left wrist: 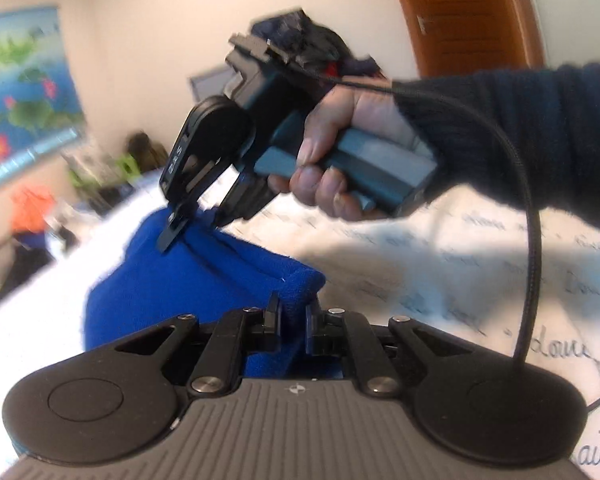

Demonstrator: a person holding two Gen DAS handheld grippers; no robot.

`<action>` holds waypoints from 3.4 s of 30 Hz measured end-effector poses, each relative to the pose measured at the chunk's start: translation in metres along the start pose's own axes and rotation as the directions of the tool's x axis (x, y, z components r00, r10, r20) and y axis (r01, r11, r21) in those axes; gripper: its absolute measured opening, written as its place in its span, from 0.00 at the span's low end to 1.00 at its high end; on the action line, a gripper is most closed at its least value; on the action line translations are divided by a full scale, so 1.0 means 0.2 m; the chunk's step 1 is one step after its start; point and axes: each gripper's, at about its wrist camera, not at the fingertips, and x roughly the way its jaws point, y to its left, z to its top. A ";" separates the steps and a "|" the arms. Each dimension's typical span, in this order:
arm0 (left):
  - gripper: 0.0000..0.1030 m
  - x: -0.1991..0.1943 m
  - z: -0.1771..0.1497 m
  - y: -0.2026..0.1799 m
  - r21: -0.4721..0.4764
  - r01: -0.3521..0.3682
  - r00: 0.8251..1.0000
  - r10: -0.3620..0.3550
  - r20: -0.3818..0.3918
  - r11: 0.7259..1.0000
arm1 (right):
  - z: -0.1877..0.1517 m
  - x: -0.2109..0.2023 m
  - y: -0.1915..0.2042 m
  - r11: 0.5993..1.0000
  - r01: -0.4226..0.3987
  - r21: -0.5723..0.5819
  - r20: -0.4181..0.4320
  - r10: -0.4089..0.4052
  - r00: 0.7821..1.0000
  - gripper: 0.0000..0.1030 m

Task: Fold small clothes

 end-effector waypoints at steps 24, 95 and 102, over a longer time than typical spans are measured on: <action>0.23 0.85 0.00 1.47 -0.705 -0.131 0.967 -0.066 -0.246 0.697 | -0.03 0.23 -0.10 0.982 0.180 0.061 0.058 -0.184 0.981 0.30; 0.14 -0.02 -0.23 1.23 -0.302 -0.501 0.862 0.499 -0.092 0.811 | -0.22 0.41 0.80 0.848 0.173 -0.500 0.168 -0.101 0.981 0.19; 0.58 -0.21 -0.30 1.36 -0.522 -0.467 0.876 0.455 -0.162 0.714 | -0.11 0.41 0.61 0.946 0.228 -0.232 0.113 -0.206 0.972 0.35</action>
